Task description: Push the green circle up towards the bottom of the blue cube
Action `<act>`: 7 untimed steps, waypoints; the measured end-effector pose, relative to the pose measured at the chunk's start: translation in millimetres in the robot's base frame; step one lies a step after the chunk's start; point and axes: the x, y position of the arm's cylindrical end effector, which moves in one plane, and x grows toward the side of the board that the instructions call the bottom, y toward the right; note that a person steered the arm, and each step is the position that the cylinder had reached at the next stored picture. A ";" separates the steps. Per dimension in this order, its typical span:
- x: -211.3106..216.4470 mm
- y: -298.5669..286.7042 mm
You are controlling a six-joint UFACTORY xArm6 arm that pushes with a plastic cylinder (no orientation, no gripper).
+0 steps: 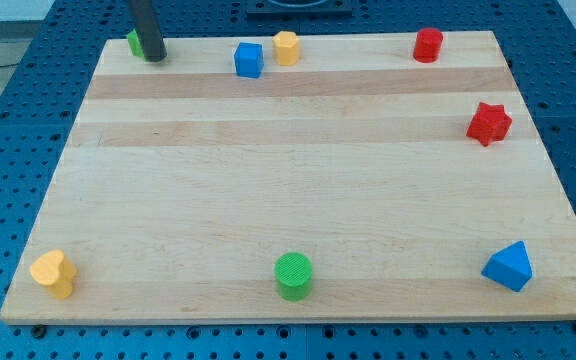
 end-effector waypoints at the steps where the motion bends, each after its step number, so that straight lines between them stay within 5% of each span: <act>1: 51.9 37.9; 5: 348.9 260.6; 6: 384.6 275.8; 7: 383.9 230.1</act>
